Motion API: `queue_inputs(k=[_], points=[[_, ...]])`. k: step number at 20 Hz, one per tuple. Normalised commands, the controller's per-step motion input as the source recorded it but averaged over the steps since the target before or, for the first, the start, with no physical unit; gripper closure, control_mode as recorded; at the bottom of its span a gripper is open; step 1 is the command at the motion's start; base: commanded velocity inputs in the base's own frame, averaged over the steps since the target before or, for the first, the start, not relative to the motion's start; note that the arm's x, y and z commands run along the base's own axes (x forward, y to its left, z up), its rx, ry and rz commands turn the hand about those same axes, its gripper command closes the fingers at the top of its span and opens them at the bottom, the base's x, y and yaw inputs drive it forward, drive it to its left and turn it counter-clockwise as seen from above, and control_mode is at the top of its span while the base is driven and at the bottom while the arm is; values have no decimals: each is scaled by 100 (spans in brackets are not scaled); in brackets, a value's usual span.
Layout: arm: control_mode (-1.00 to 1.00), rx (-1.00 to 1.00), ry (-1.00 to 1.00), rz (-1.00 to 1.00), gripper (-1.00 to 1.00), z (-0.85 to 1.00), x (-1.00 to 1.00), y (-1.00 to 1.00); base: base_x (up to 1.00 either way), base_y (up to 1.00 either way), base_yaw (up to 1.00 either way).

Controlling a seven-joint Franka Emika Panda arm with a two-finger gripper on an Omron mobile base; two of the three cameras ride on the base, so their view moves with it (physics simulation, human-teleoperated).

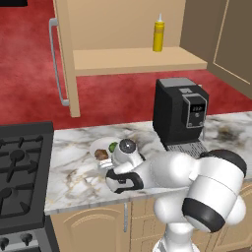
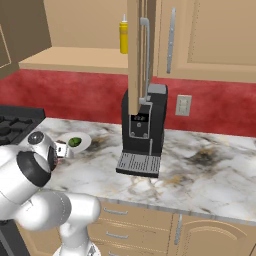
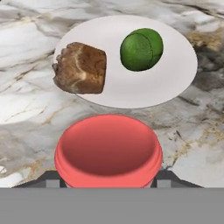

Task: Pick the avocado and bread from the counter and place them on the plate. Then pick the jam from the cabinet and place it next to the plate. Lastly close the cabinet door.

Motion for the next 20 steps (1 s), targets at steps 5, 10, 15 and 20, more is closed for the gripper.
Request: queue_inputs(k=[5, 10, 15, 20], points=[[-100, 0, -4, 0, 100, -14, 6, 0, 0, 0, 0], [-100, 0, -5, 0, 100, -11, 4, 0, 0, 0, 0], [-100, 0, -5, 0, 100, -15, 6, 0, 0, 0, 0], [-100, 0, -4, 0, 100, -18, 5, 0, 0, 0, 0]])
